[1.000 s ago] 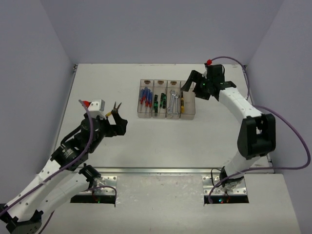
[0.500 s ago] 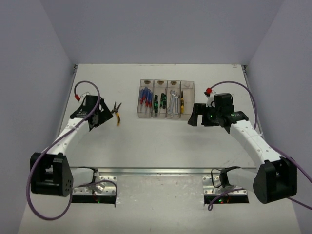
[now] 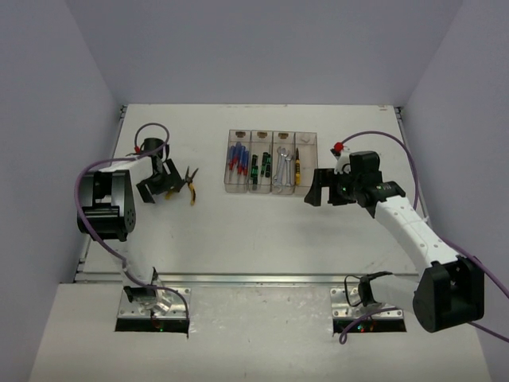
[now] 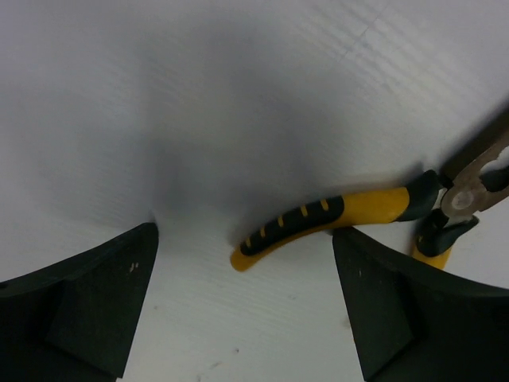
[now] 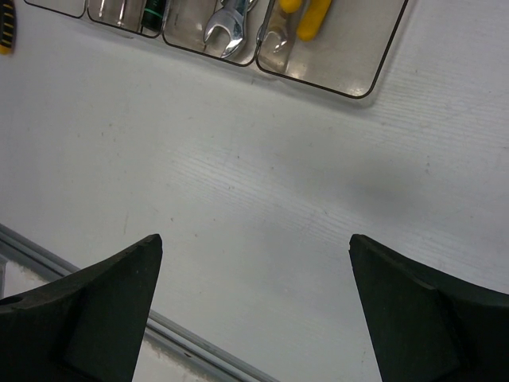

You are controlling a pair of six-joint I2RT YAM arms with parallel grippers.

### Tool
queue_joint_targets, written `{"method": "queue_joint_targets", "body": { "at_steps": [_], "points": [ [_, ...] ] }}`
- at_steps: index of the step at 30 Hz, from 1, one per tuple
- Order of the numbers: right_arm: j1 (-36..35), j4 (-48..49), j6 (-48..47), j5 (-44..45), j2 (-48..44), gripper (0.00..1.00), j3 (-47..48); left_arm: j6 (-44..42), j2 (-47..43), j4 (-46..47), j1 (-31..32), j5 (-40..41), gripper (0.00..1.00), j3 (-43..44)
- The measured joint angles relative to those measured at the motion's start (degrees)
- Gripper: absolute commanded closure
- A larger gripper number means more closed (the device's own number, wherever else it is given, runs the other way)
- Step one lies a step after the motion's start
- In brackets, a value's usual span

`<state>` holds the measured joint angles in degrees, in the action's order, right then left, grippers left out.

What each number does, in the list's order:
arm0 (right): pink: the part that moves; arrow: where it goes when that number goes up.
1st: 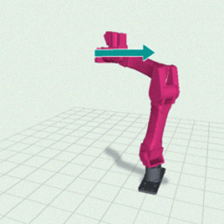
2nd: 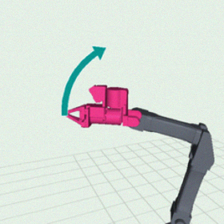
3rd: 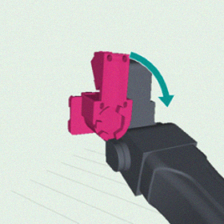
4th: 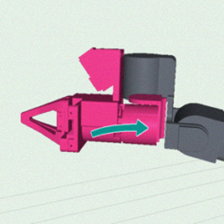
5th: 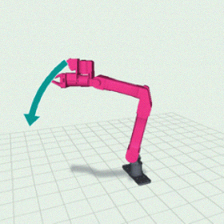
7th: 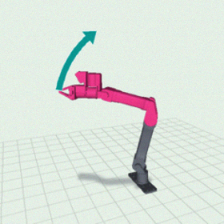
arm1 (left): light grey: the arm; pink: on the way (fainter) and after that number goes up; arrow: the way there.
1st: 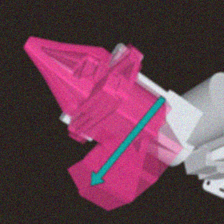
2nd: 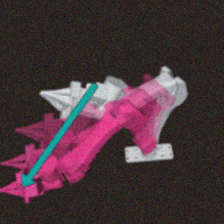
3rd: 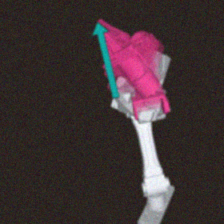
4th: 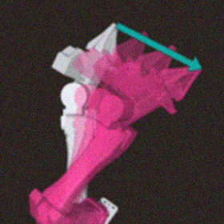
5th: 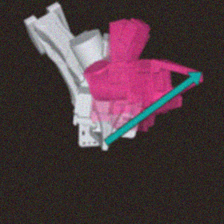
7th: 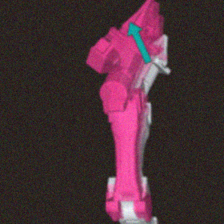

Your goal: Sort the tools into containers

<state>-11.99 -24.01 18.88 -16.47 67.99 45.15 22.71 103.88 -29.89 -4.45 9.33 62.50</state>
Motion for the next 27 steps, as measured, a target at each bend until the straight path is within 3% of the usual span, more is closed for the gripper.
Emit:
{"method": "queue_joint_targets", "body": {
  "at_steps": [4,10,16,21,27],
  "points": [
    [0.00,-0.02,-0.07,-0.04,-0.02,0.01,0.00,-3.34,3.44,-0.84,-0.55,-2.07,0.24,4.31],
    [0.00,0.00,-0.07,-0.03,-0.13,0.01,-0.02,-6.47,5.60,-2.02,-0.53,-3.44,0.46,7.06],
    [0.00,0.39,-0.07,-0.02,-0.54,0.01,-0.02,-8.32,7.40,-2.90,-0.42,-4.75,0.48,9.40],
    [0.00,1.04,-0.07,-0.02,-0.57,0.01,-0.02,-8.97,7.26,-2.50,-0.38,-5.11,0.75,9.26],
    [0.00,1.25,-0.07,-0.02,-0.57,0.01,-0.02,-8.74,5.53,0.84,0.13,-6.16,0.89,6.60]
  ]
}}
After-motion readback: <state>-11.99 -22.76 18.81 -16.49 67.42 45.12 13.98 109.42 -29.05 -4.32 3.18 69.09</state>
